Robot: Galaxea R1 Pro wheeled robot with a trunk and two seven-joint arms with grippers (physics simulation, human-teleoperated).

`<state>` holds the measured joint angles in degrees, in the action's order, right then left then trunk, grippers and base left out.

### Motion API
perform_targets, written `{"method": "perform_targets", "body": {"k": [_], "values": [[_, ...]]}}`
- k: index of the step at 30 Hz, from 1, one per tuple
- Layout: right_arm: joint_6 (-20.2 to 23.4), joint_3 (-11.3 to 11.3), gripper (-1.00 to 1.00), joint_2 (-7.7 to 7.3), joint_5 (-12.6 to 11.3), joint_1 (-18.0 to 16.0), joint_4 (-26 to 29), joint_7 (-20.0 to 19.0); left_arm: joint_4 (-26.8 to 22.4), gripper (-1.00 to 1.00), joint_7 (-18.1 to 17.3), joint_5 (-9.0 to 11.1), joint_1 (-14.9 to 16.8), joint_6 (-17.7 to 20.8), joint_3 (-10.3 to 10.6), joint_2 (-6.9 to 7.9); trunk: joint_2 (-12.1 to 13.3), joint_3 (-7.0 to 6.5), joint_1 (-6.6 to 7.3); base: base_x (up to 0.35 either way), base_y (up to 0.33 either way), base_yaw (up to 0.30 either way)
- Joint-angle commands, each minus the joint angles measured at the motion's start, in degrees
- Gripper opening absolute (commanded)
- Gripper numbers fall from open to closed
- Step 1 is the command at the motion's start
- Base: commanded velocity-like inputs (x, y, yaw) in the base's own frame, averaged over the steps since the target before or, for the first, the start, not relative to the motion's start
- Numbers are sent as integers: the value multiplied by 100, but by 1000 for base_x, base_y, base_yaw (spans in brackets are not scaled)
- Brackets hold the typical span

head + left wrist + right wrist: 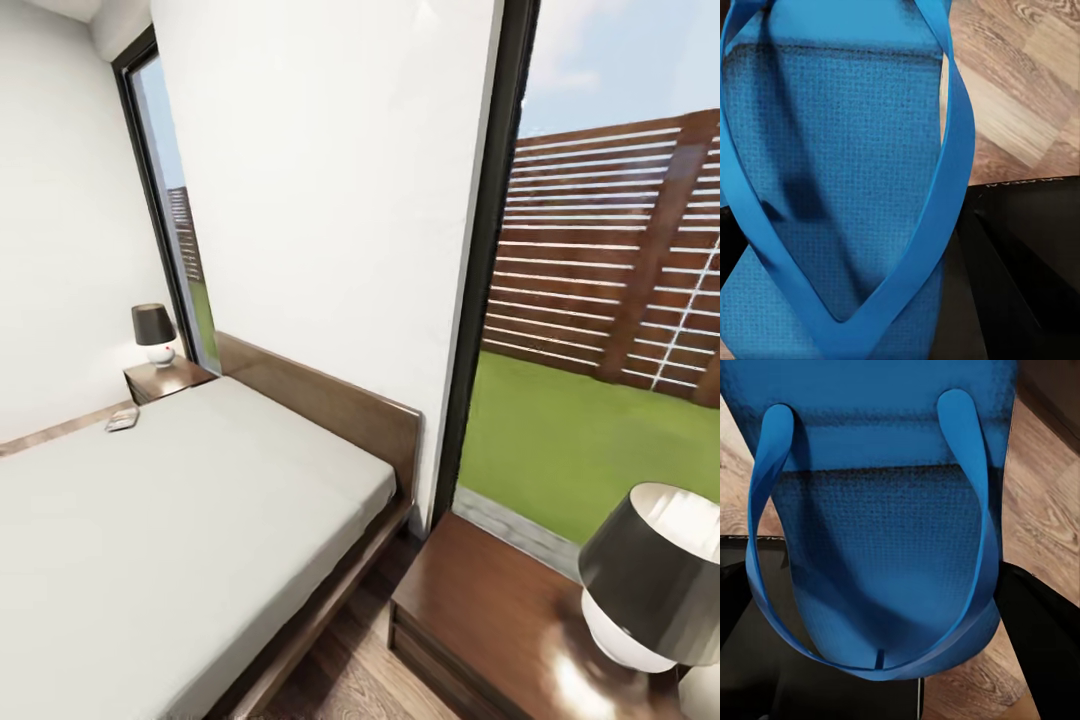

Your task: In the bedroom, move the book from the bed onto either nightstand, and place the two sandals side by side next to the bed.

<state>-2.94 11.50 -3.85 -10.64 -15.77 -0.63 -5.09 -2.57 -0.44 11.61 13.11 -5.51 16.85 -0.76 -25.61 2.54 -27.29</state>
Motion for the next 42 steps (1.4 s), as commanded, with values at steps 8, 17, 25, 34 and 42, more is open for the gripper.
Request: {"method": "perform_targets", "body": {"k": [8, 17, 25, 34, 42], "values": [[-22, 45, -100, 5, -75, -5, -9, -27, 11, -100, -9, 51, 8, -20, 47, -28, -12, 12, -3, 0, 0, 266], [-22, 45, -100, 7, -83, -5, -36, -27, 15, -100, -9, 46, -45, -20, 42, -45, -12, 12, -3, 0, 0, 267], [-14, 40, -100, 13, -88, -5, -42, -27, 14, -100, -14, 43, -197, -20, 46, -48, -12, 12, -3, 0, 0, 251], [-13, 36, -100, 8, -96, -5, -42, -27, 11, -100, -4, 45, -268, -17, 47, -48, -12, 12, -3, -44, 0, 73], [-13, 36, -100, 7, -95, -5, -42, -27, 11, -100, -1, 48, -273, -19, 47, -54, -12, 12, -3, -16, 0, 5]]}}
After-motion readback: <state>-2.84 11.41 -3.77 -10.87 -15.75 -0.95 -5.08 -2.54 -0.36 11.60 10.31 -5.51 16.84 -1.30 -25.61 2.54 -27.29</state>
